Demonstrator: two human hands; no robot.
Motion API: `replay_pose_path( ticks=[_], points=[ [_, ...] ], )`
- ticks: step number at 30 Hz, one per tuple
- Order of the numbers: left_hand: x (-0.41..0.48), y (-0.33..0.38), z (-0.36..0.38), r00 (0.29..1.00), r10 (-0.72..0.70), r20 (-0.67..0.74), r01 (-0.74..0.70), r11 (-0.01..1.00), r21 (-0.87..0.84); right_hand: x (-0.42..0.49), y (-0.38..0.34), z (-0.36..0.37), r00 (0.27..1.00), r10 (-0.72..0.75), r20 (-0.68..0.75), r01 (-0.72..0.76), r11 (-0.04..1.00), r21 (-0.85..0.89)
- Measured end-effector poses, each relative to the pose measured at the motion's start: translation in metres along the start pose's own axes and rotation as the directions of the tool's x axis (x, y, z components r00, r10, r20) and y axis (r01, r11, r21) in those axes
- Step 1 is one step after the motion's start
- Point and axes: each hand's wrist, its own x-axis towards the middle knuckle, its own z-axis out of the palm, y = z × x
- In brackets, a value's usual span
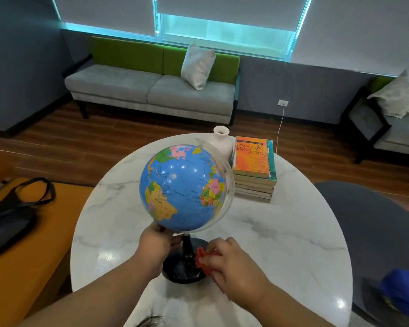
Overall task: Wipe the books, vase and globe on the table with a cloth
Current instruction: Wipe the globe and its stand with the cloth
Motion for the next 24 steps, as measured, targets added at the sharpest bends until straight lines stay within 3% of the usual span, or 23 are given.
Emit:
replay_pose_path(
  ticks=[2, 8, 12, 18, 22, 24],
  points=[
    [0.001, 0.0, 0.0, 1.0, -0.006, -0.009, 0.006, 1.0, -0.007, -0.003, -0.006, 0.005, 0.996, -0.085, 0.016, 0.084, 0.996, 0.025],
    [-0.002, 0.0, 0.003, 1.0, 0.006, 0.011, -0.006, 1.0, -0.001, 0.0, 0.013, 0.003, 1.0, -0.013, -0.025, 0.012, 1.0, -0.024],
    [0.002, -0.001, 0.002, 1.0, -0.013, -0.008, 0.013, 1.0, -0.015, 0.001, -0.006, 0.0, 0.988, -0.146, 0.053, 0.146, 0.989, 0.01],
    [0.002, -0.001, 0.0, 1.0, -0.01, -0.003, 0.01, 1.0, -0.015, 0.001, 0.015, 0.0, 1.0, -0.008, -0.017, 0.007, 0.999, -0.039],
    [0.003, -0.001, 0.001, 1.0, -0.011, -0.029, 0.01, 1.0, -0.029, 0.002, -0.004, 0.001, 0.994, -0.092, 0.06, 0.094, 0.995, -0.035],
    [0.001, 0.001, 0.001, 1.0, -0.015, -0.017, 0.014, 0.999, -0.028, 0.003, 0.0, 0.0, 0.993, -0.069, 0.097, 0.071, 0.997, -0.02]
  ],
)
